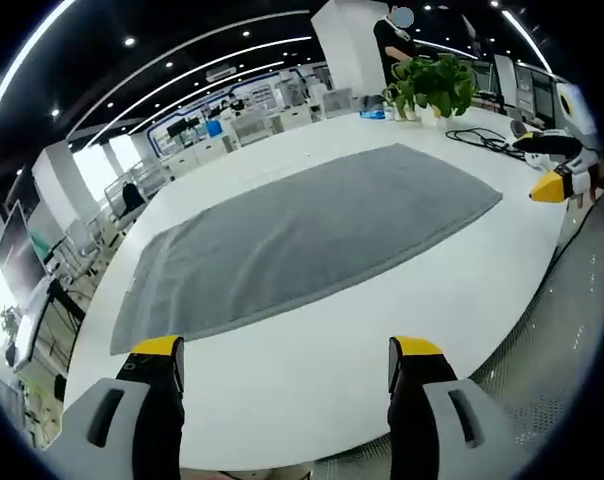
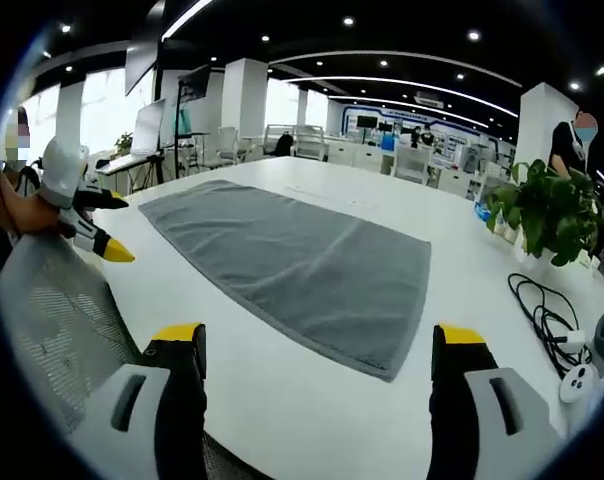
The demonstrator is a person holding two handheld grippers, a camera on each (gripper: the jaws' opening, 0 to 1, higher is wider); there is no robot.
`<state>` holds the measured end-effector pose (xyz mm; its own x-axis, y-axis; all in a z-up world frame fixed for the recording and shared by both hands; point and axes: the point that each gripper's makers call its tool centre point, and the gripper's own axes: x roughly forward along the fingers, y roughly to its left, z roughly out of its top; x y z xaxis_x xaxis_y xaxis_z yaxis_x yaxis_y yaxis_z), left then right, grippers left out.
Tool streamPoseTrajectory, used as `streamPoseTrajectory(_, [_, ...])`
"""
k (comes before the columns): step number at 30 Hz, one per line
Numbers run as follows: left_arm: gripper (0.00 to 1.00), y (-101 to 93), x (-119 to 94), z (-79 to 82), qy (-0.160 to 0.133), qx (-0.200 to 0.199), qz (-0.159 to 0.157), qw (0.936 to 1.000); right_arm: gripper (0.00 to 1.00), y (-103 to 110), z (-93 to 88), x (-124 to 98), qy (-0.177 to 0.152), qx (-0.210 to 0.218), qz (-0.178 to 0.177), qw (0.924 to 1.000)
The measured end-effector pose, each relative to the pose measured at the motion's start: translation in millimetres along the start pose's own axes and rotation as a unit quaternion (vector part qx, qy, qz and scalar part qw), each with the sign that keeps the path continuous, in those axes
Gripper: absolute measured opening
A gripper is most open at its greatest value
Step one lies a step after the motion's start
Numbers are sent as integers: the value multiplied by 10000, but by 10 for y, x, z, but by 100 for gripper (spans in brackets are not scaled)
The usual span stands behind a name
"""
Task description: Fold the towel on the table until its edges align and the towel forms a compact rectangular stack.
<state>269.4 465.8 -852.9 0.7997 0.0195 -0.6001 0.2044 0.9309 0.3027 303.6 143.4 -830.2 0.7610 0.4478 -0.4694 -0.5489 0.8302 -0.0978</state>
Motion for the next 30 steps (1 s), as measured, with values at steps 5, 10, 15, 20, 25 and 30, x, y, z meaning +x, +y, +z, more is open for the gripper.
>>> streamPoseTrajectory(5, [87, -8, 22, -14, 5, 13, -36, 10000, 94, 6, -48, 11, 127, -81, -14, 9999])
streamPoseTrajectory(10, [87, 6, 9, 6, -57, -32, -8, 10000, 94, 9, -41, 5, 110, -83, -5, 9999])
streamPoseTrajectory(15, [88, 30, 27, -1, -79, -59, 41, 9999, 94, 25, -52, 12, 133, -73, 44, 9999])
streamPoseTrajectory(20, [88, 26, -3, 11, -103, -66, 80, 9999, 94, 30, -22, 5, 46, 11, 71, 10000])
streamPoseTrajectory(25, [88, 41, -8, -1, -66, -82, 134, 9999, 94, 58, -9, 0, 3, 52, 145, 9999])
streamPoseTrajectory(30, [89, 60, -30, 21, -113, -156, 158, 9997, 95, 79, 13, -3, -47, 37, 172, 9998])
